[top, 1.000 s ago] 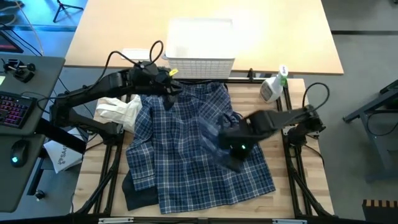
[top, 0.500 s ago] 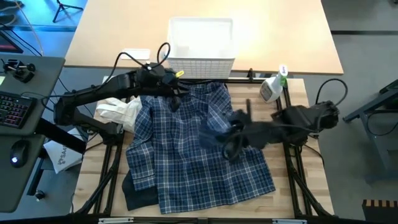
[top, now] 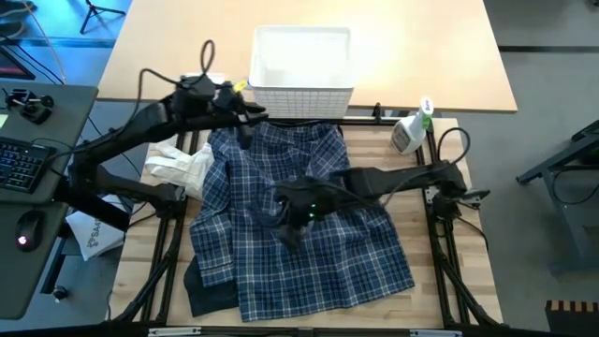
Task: Fold laundry
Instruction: Fold the blue plaid flannel shirt
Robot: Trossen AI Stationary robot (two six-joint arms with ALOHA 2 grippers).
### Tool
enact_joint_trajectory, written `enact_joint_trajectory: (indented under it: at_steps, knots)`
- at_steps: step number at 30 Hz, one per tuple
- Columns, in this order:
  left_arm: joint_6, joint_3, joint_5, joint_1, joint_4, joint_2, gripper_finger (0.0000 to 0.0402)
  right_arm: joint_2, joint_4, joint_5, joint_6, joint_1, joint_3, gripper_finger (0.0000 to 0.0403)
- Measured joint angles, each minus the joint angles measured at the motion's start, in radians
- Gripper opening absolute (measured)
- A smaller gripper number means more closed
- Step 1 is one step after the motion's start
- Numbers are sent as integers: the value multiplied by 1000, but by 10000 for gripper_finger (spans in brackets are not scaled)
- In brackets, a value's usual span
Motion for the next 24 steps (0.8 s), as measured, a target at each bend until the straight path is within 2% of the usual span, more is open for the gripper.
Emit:
enact_joint_trajectory:
  at_steps: [5, 10, 13, 16, 18, 22, 23, 24]
  knots:
    - [16, 0, 0, -9, -41, -54, 86, 10, -413, 93, 243, -13, 0, 16]
    - [9, 0, 1, -9, -62, -98, 86, 6, -680, 91, 315, -29, 0, 87]
    - [9, 0, 21, -9, -64, -108, 86, -15, -686, 91, 341, -28, 0, 134]
    - [-3, 0, 70, -9, -79, -103, 86, -39, -589, 117, 316, 14, 1, 167]
    - [-32, 0, 119, -11, -83, -81, 86, -46, -511, 220, 320, 68, 0, 177]
    - [-101, 0, 150, -21, -89, 16, 86, -48, -464, 639, 656, 154, -70, 180]
    - [-103, 0, 141, -22, -88, 49, 86, -48, -483, 677, 736, 162, -92, 180]
    - [-103, 0, 133, -22, -83, 84, 86, -49, -522, 667, 806, 166, -107, 180]
